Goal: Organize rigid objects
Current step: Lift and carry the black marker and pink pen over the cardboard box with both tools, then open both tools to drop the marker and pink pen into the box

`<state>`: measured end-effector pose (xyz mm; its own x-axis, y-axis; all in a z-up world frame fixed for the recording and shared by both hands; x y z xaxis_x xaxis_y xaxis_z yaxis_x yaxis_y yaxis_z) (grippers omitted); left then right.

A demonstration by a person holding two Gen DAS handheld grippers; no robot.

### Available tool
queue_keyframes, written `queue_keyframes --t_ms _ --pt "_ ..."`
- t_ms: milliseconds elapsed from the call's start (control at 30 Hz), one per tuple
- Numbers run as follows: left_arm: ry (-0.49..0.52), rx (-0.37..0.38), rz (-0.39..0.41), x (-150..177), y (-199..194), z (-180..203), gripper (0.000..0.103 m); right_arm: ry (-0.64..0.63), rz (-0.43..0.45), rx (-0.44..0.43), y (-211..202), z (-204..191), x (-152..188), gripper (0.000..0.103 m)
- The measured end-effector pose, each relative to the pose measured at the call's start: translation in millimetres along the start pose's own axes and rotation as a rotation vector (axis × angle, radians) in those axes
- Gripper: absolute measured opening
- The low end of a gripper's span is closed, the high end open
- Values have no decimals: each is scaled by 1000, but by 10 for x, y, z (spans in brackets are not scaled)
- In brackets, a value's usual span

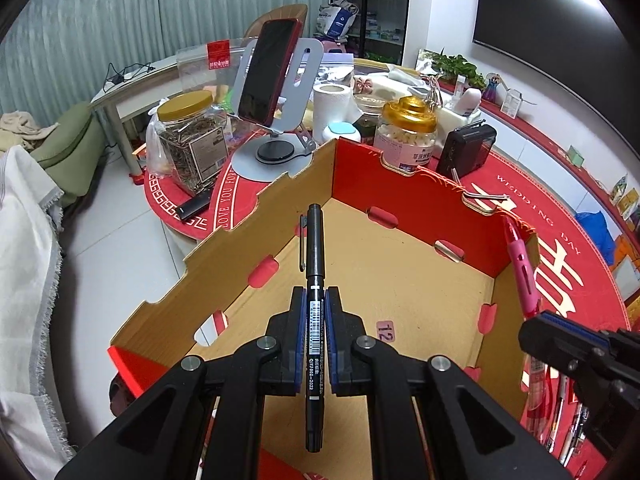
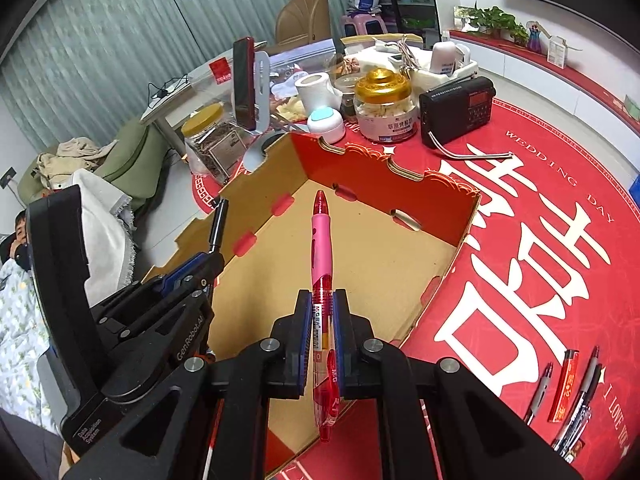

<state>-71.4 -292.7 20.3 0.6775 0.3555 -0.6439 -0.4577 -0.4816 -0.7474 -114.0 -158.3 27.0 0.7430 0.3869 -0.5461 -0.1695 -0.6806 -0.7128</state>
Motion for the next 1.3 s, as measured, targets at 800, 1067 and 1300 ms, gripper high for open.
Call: queue_keyframes --t_ms 800,1067,1300 --pt "52 -26 -72 -69 378 165 9 43 -23 0 346 181 -132 11" --pt "169 -21 -202 -31 566 342 10 63 -61 49 559 336 -71 11" --pt "243 -58 -207 -3 553 461 86 42 -19 44 434 318 -84 61"
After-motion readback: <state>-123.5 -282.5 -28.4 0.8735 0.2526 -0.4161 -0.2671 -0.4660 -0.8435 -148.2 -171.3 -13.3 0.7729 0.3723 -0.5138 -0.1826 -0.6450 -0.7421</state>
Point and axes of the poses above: each gripper's, at about its wrist camera, not at the fingertips, and y roughly the way its jaws point, z to its right, x to its underside, the point moved 2 cm from there along y, roughly the way its jaws point, and after that the axes turned 13 degrees about -x, right-handed, at the moved point
